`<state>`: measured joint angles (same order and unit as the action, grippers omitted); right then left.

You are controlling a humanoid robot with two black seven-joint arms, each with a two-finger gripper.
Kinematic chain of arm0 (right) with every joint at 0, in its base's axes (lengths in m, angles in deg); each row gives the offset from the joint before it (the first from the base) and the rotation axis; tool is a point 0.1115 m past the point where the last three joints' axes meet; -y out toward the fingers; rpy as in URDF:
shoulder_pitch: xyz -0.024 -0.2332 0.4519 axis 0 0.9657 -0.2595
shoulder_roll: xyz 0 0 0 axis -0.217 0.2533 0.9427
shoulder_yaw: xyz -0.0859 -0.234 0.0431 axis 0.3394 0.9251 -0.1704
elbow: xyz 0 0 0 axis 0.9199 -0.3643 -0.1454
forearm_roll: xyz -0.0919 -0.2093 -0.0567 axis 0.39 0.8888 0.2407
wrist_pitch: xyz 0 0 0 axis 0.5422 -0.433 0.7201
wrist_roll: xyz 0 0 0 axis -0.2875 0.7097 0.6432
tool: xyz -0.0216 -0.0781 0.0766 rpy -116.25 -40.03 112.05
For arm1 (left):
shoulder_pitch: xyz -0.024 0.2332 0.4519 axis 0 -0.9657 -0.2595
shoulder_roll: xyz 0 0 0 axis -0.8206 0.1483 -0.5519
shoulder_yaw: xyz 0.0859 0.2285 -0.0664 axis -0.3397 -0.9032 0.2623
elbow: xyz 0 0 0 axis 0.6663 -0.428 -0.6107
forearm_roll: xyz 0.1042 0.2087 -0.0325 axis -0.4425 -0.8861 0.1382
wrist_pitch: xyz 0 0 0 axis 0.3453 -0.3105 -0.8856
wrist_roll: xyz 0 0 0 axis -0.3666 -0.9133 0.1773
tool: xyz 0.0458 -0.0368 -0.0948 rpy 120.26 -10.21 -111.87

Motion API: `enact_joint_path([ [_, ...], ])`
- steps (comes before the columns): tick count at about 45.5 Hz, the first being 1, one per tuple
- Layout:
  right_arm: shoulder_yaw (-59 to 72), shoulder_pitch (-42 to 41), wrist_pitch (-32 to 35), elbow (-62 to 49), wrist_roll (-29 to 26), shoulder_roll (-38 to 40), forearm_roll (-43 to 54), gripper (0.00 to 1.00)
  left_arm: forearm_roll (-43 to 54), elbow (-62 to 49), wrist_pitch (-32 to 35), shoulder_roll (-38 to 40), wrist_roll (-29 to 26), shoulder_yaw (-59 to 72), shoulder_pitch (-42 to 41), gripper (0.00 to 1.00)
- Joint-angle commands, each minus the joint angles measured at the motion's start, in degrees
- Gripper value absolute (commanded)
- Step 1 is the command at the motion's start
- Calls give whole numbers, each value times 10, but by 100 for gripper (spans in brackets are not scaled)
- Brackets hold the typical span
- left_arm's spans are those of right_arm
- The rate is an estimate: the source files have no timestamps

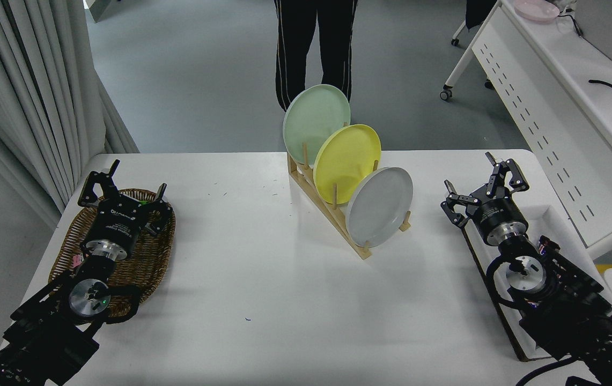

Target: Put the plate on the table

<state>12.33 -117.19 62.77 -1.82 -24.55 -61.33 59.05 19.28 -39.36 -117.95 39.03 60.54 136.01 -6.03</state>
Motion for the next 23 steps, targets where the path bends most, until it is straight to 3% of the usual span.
enact_joint_path([
  [1, 1, -4, -3, -1, -2, 10, 0, 100, 0, 0, 0, 0, 0, 0, 0, 100],
  [23, 1, -4, -3, 1, -3, 13, 0, 100, 0, 0, 0, 0, 0, 0, 0, 100],
])
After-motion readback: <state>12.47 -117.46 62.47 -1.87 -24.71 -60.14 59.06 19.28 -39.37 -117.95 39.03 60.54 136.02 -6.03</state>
